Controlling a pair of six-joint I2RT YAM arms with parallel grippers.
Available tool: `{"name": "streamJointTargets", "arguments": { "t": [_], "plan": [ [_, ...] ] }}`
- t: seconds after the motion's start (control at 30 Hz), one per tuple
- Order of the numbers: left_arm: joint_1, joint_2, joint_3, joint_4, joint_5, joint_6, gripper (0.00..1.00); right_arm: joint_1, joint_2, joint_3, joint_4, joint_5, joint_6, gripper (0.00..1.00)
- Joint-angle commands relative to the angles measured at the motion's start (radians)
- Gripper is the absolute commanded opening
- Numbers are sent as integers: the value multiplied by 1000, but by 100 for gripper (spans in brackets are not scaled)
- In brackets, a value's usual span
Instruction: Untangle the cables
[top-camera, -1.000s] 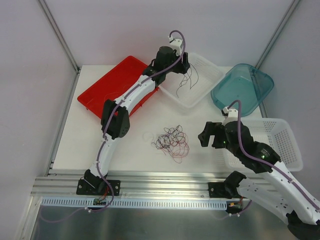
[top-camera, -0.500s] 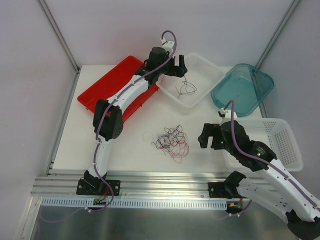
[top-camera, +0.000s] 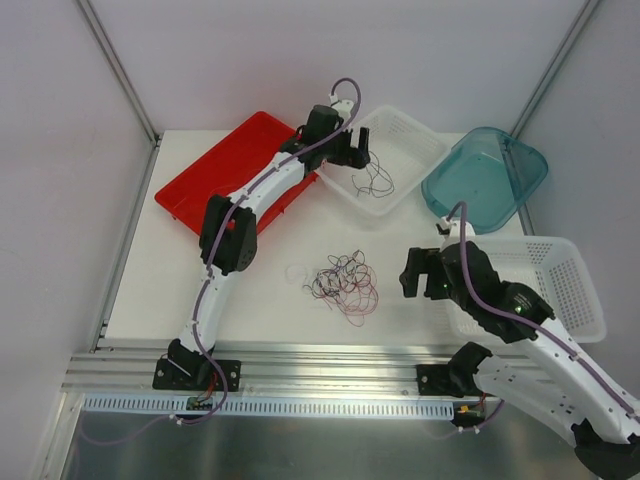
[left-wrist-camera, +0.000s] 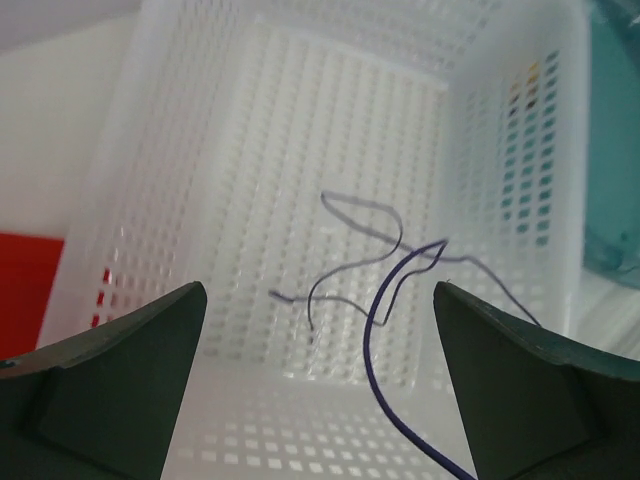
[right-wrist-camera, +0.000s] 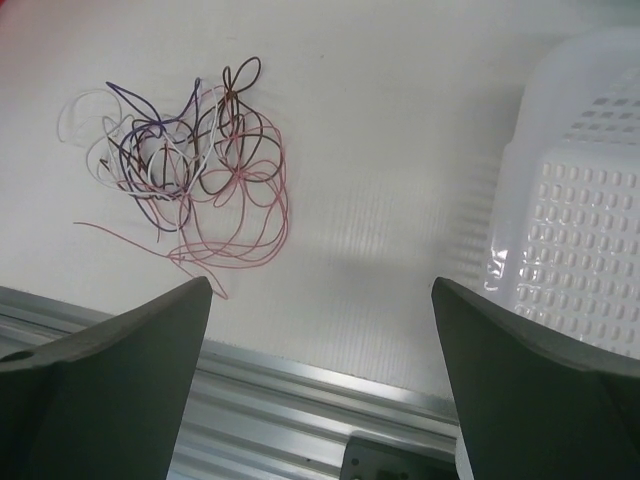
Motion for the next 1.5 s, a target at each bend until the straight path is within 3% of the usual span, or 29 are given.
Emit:
{"name": "streamJointTargets", "arguments": {
  "t": [0.0, 0.13, 0.23, 0.5, 0.8, 1.33, 1.43, 1.47],
  "plan": [
    [7, -140, -124, -60, -1, 58, 99, -13, 86, 47, 142, 26, -116, 97],
    [4, -238, -247, -62, -27, 114, 99, -65, 219, 105, 314, 6, -222, 98],
    [-1, -290, -309, -74, -61, 143, 99, -146, 319, 136, 467, -121, -267, 100],
    [-4, -338, -328, -135, -87, 160, 99, -261, 610, 243, 781, -451, -324, 77],
    [-5, -387, -325, -174, -53, 141, 99, -355, 871, 317, 1064, -679, -286, 66],
    [-5, -375, -268, -218, -27, 71, 99, -376, 1102, 372, 1263, -887, -210, 55],
    [-5, -367, -257, -221, -32, 69, 99, -375, 1103, 366, 1273, -908, -201, 43],
    [-4, -367, -259, -223, -36, 71, 99, -378, 1099, 361, 1270, -911, -203, 32]
  ]
}}
